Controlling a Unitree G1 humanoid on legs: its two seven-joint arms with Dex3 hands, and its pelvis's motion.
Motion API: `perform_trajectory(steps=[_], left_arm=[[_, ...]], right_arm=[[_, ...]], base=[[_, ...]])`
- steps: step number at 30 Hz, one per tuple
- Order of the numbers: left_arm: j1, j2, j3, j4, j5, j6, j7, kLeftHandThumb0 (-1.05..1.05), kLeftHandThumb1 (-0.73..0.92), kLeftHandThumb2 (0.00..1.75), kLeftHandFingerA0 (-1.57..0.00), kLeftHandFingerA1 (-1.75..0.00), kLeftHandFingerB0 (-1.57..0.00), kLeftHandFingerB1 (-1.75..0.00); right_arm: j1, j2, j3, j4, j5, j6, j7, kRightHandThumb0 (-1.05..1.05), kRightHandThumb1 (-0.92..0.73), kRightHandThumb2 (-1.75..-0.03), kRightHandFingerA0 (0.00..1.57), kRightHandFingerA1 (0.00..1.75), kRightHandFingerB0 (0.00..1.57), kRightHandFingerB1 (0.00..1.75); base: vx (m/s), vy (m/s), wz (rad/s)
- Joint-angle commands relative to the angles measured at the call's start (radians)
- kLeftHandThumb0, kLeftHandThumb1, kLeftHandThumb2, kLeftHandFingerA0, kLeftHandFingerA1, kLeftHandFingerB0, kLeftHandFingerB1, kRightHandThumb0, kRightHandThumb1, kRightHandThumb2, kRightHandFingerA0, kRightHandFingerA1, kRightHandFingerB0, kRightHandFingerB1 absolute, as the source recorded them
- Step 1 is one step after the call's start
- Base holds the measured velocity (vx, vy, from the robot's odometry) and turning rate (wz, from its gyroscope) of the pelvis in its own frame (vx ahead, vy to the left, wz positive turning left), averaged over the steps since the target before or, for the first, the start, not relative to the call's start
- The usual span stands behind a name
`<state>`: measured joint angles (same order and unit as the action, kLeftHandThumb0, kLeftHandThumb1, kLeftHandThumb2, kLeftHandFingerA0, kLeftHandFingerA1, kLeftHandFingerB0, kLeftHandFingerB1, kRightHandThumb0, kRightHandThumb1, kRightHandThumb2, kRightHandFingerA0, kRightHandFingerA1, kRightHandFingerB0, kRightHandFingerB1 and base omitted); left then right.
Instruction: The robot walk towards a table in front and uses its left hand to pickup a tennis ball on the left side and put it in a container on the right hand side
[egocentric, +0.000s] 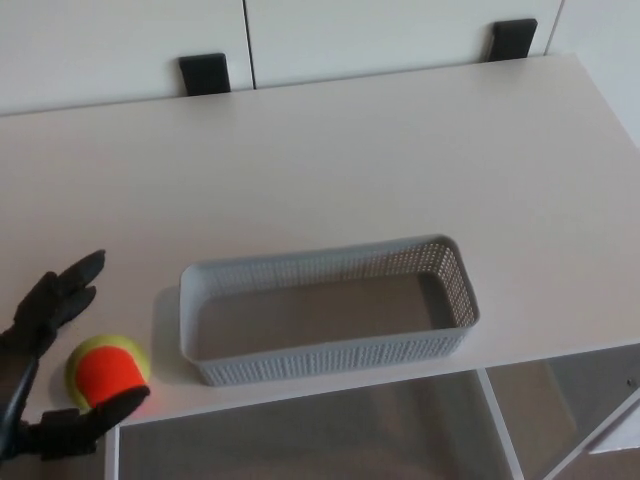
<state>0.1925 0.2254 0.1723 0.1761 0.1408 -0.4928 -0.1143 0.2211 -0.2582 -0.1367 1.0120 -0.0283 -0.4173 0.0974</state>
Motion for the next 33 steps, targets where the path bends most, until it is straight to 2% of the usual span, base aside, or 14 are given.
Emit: perform_trajectory(steps=[1, 9, 13, 15, 16, 23, 24, 26, 27, 28, 30, 31, 32, 33], left_arm=[[-0.085, -0.004, -0.029, 0.078, 0.133, 0.077, 0.137, -0.65, 0.41, 0.68, -0.21, -0.45, -0.13, -0.35], [-0.211, 0.035, -0.159, 0.270, 0.280, 0.120, 0.216, -0.68, 0.41, 0.72, -0.27, -0.47, -0.09, -0.34], [-0.223, 0.045, -0.217, 0.345, 0.285, 0.086, 0.233, -0.68, 0.39, 0.69, -0.18, -0.41, -0.13, -0.34], [-0.216, 0.050, -0.254, 0.387, 0.304, 0.060, 0.254, -0.65, 0.44, 0.55, -0.23, -0.35, -0.18, -0.27], [-0.205, 0.054, -0.278, 0.401, 0.331, 0.052, 0.279, -0.32, 0.14, 0.81, -0.09, -0.51, -0.06, -0.49], [-0.158, 0.070, -0.357, 0.432, 0.336, -0.009, 0.327, -0.31, 0.15, 0.81, -0.09, -0.51, -0.07, -0.50], [-0.161, 0.072, -0.364, 0.436, 0.339, -0.011, 0.333, -0.69, 0.38, 0.71, -0.21, -0.42, -0.16, -0.35], [-0.158, 0.077, -0.376, 0.441, 0.338, -0.009, 0.340, -0.66, 0.39, 0.73, -0.33, -0.48, -0.17, -0.37], [-0.153, 0.073, -0.375, 0.436, 0.322, 0.014, 0.327, -0.63, 0.41, 0.76, -0.54, -0.61, -0.36, -0.46], [-0.149, 0.067, -0.371, 0.426, 0.312, 0.047, 0.328, -0.55, 0.49, 0.80, -0.88, -1.31, -0.73, -1.17], [-0.148, 0.060, -0.365, 0.419, 0.307, 0.075, 0.345, -0.43, 0.50, 0.85, -1.01, -1.34, -0.87, -1.23], [-0.151, 0.059, -0.364, 0.426, 0.305, 0.065, 0.357, -0.43, 0.50, 0.85, -1.01, -1.34, -0.87, -1.23], [-0.154, 0.056, -0.357, 0.433, 0.290, 0.052, 0.358, -0.26, 0.71, 0.59, -0.68, -1.75, -0.52, -1.69], [-0.158, 0.052, -0.349, 0.441, 0.271, 0.038, 0.356, -0.26, 0.71, 0.59, -0.68, -1.75, -0.52, -1.69]], right_arm=[[0.004, 0.005, -0.003, -0.028, 0.013, 0.013, 0.002, -0.67, -0.58, -0.58, 0.67, 0.67, 0.46, 0.47], [-0.014, 0.012, -0.011, -0.034, 0.017, 0.011, -0.005, -0.68, -0.58, -0.58, 0.69, 0.69, 0.48, 0.47], [-0.007, 0.006, -0.010, -0.096, 0.020, 0.046, 0.004, -0.68, -0.59, -0.57, 0.67, 0.67, 0.47, 0.47], [0.003, 0.007, -0.010, -0.133, 0.019, 0.072, 0.002, -0.69, -0.58, -0.58, 0.67, 0.69, 0.48, 0.48], [-0.008, 0.007, -0.011, -0.109, 0.019, 0.050, 0.006, -0.68, -0.60, -0.58, 0.68, 0.68, 0.46, 0.47], [-0.028, -0.003, -0.008, -0.070, 0.008, 0.024, 0.009, -0.69, -0.60, -0.58, 0.67, 0.67, 0.46, 0.46], [-0.032, -0.003, -0.009, -0.068, 0.010, 0.027, 0.009, -0.68, -0.60, -0.58, 0.68, 0.67, 0.46, 0.46], [-0.037, -0.006, -0.008, -0.070, 0.006, 0.032, 0.002, -0.67, -0.61, -0.58, 0.68, 0.67, 0.45, 0.46], [-0.036, -0.007, -0.007, -0.071, 0.004, 0.029, 0.001, -0.68, -0.61, -0.58, 0.69, 0.68, 0.45, 0.45], [-0.038, -0.007, -0.006, -0.071, 0.002, 0.036, -0.003, -0.67, -0.61, -0.58, 0.68, 0.67, 0.48, 0.46], [-0.040, -0.006, -0.005, -0.071, -0.001, 0.049, -0.010, -0.67, -0.61, -0.58, 0.68, 0.68, 0.48, 0.46], [-0.040, -0.006, -0.004, -0.071, -0.002, 0.048, -0.010, -0.67, -0.61, -0.58, 0.68, 0.68, 0.48, 0.46], [-0.043, -0.005, -0.006, -0.070, 0.002, 0.050, -0.007, -0.67, -0.60, -0.58, 0.68, 0.69, 0.48, 0.47], [-0.046, -0.003, -0.009, -0.069, 0.006, 0.053, -0.004, -0.67, -0.60, -0.58, 0.68, 0.69, 0.48, 0.47]], base=[[0.00, 0.000, 0.00], [0.00, 0.000, 0.00], [0.00, 0.000, 0.00], [0.00, 0.000, 0.00], [0.00, 0.000, 0.00], [0.00, 0.000, 0.00], [0.00, 0.000, 0.00], [0.00, 0.000, 0.00], [0.00, 0.000, 0.00], [0.00, 0.000, 0.00], [0.00, 0.000, 0.00], [0.00, 0.000, 0.00], [0.00, 0.000, 0.00], [0.00, 0.000, 0.00]])
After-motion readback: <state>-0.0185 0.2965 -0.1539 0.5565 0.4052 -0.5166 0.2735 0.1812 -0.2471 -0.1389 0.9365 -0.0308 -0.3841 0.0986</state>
